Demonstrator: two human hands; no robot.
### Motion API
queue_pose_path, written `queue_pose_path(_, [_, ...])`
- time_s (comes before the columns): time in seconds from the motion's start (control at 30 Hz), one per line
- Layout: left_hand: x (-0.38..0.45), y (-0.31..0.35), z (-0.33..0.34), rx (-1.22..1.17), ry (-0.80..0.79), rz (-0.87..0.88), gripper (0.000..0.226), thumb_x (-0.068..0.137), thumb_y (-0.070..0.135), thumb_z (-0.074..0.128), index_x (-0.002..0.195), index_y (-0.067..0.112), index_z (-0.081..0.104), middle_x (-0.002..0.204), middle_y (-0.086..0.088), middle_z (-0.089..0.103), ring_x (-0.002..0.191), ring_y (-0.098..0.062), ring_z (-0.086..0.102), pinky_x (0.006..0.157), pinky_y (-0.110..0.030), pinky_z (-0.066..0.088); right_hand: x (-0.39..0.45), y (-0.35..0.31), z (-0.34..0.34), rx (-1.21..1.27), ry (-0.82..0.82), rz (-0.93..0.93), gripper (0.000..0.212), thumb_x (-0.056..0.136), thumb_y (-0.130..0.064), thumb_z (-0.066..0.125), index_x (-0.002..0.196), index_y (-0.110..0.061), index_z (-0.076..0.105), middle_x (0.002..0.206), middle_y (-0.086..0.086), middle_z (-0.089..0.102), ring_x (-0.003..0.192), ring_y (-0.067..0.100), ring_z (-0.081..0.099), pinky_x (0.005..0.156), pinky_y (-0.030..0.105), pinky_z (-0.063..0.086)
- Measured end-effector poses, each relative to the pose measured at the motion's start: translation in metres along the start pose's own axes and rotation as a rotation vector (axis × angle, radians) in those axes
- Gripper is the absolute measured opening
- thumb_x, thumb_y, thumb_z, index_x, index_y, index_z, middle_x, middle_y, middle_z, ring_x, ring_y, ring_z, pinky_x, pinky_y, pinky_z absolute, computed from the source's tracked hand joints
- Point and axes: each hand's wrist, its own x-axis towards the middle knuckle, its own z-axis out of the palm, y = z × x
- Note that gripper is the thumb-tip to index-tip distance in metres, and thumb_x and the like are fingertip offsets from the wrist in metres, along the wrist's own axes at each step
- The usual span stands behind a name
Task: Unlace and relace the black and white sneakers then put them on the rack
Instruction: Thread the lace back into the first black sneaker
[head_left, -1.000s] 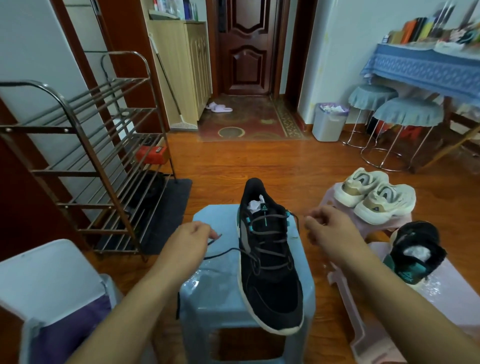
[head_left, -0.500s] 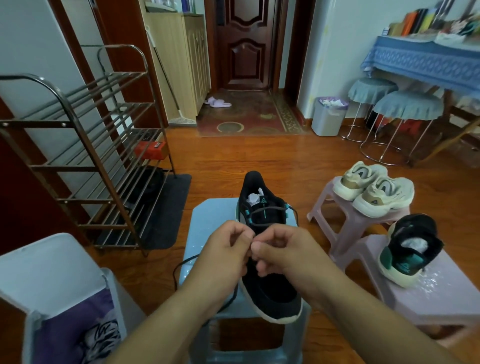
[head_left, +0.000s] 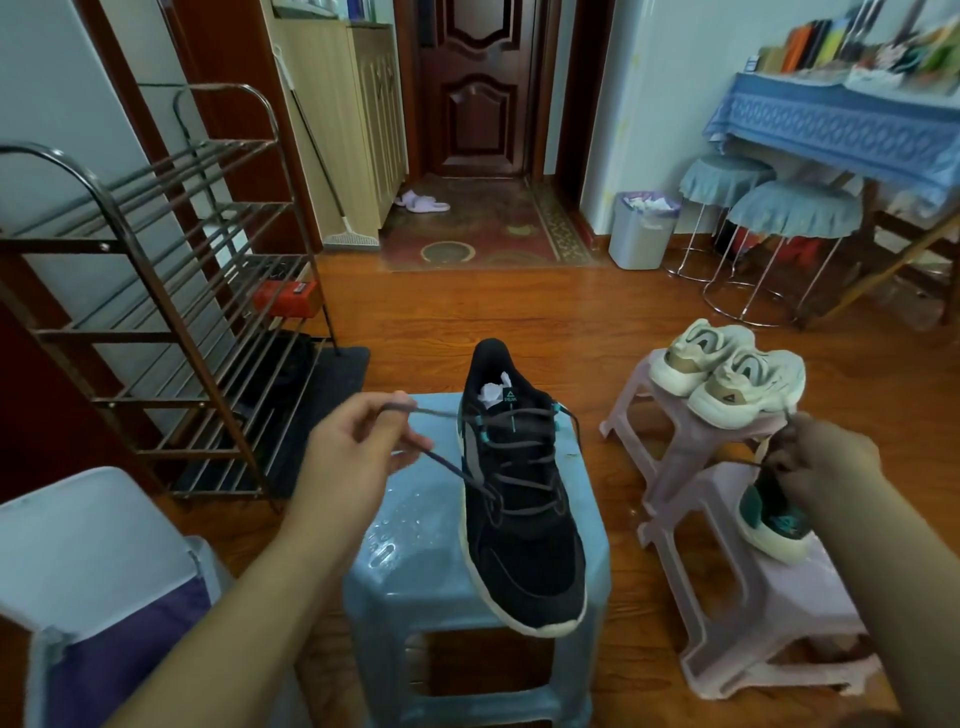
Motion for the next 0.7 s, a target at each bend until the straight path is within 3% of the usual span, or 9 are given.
queue_pose_path(0.1, [-0.012,0.007,0.020,-0.117,-0.251,-0.144,0.042,0.107,0.034,0.041,0.091,0.008,0.070,0.069,-0.012,0.063,0.077,-0.035,0.072,0.089,-0.052,0.059,-0.027,0.002,0.018,-0.647,-0.082,-0.413,0.015,0.100,-0.021,0.059,0.106,-0.010,0.067,0.096,0.013,0.066,0.080,0.024,0.058,0.067,0.036,0.047])
queue_pose_path(0.2, [-0.034,0.003,0.043,0.302,-0.667,0.017,0.018,0.104,0.036,0.052,0.094,0.032,0.067,0.075,0.000,0.062,0.080,-0.027,0.067,0.087,-0.053,0.055,-0.063,0.009,0.028,-0.911,-0.535,-0.418,0.015,0.098,-0.014,0.059,0.108,-0.017,0.070,0.094,0.012,0.069,0.076,0.021,0.058,0.065,0.032,0.048])
queue_pose_path(0.23, [-0.041,0.002,0.051,0.416,-0.813,0.086,0.005,0.101,0.039,0.059,0.104,0.039,0.063,0.087,0.004,0.063,0.084,-0.017,0.065,0.087,-0.050,0.055,-0.071,0.013,0.028,-0.994,-0.623,-0.438,0.014,0.098,-0.015,0.060,0.105,-0.019,0.071,0.088,0.008,0.069,0.073,0.018,0.057,0.063,0.030,0.046])
queue_pose_path(0.3, [-0.050,0.001,0.063,0.584,-1.091,0.176,0.045,0.094,0.045,0.069,0.132,0.054,0.047,0.128,0.018,0.051,0.112,0.002,0.054,0.101,-0.037,0.051,-0.083,0.022,0.032,-1.112,-0.717,-0.544,0.012,0.097,-0.026,0.063,0.095,-0.021,0.074,0.075,-0.003,0.064,0.068,0.012,0.054,0.065,0.032,0.042])
queue_pose_path(0.37, [-0.055,0.007,0.067,0.605,-1.222,0.186,0.070,0.094,0.041,0.069,0.146,0.062,0.026,0.154,0.037,0.016,0.140,0.005,0.034,0.115,-0.031,0.037,-0.090,0.028,0.038,-1.114,-0.740,-0.645,0.020,0.095,-0.035,0.066,0.085,-0.020,0.074,0.064,-0.006,0.057,0.061,0.009,0.049,0.062,0.032,0.040])
queue_pose_path(0.43, [-0.050,0.007,0.064,0.546,-1.130,0.251,0.071,0.097,0.024,0.062,0.150,0.058,0.029,0.157,0.042,0.009,0.137,0.003,0.042,0.110,-0.031,0.044,-0.092,0.032,0.042,-1.085,-0.744,-0.715,0.019,0.094,-0.034,0.068,0.080,-0.022,0.073,0.063,-0.009,0.058,0.059,0.009,0.050,0.060,0.027,0.041])
queue_pose_path(0.53, [-0.031,0.000,0.053,0.553,-0.676,0.446,0.054,0.094,0.006,0.053,0.135,0.040,0.060,0.139,0.031,0.048,0.115,0.005,0.057,0.098,-0.029,0.051,-0.096,0.041,0.048,-1.134,-0.819,-0.795,0.009,0.094,-0.029,0.070,0.090,-0.027,0.078,0.079,-0.013,0.070,0.073,0.000,0.061,0.062,0.010,0.044])
queue_pose_path(0.6, [-0.014,-0.007,0.047,0.671,-0.395,0.544,0.035,0.095,0.010,0.057,0.118,0.032,0.070,0.112,0.023,0.061,0.099,0.001,0.059,0.088,-0.031,0.054,-0.096,0.049,0.052,-1.170,-0.833,-0.838,0.009,0.093,-0.028,0.071,0.092,-0.024,0.079,0.080,-0.013,0.071,0.075,-0.004,0.063,0.064,0.010,0.045])
queue_pose_path(0.7, [0.000,-0.022,0.050,0.843,-0.306,0.529,0.020,0.094,0.020,0.062,0.105,0.031,0.076,0.095,0.018,0.057,0.096,-0.006,0.051,0.082,-0.037,0.052,-0.099,0.061,0.058,-1.187,-0.774,-0.903,0.012,0.092,-0.028,0.072,0.080,-0.029,0.073,0.073,-0.012,0.067,0.070,0.001,0.061,0.061,0.016,0.045])
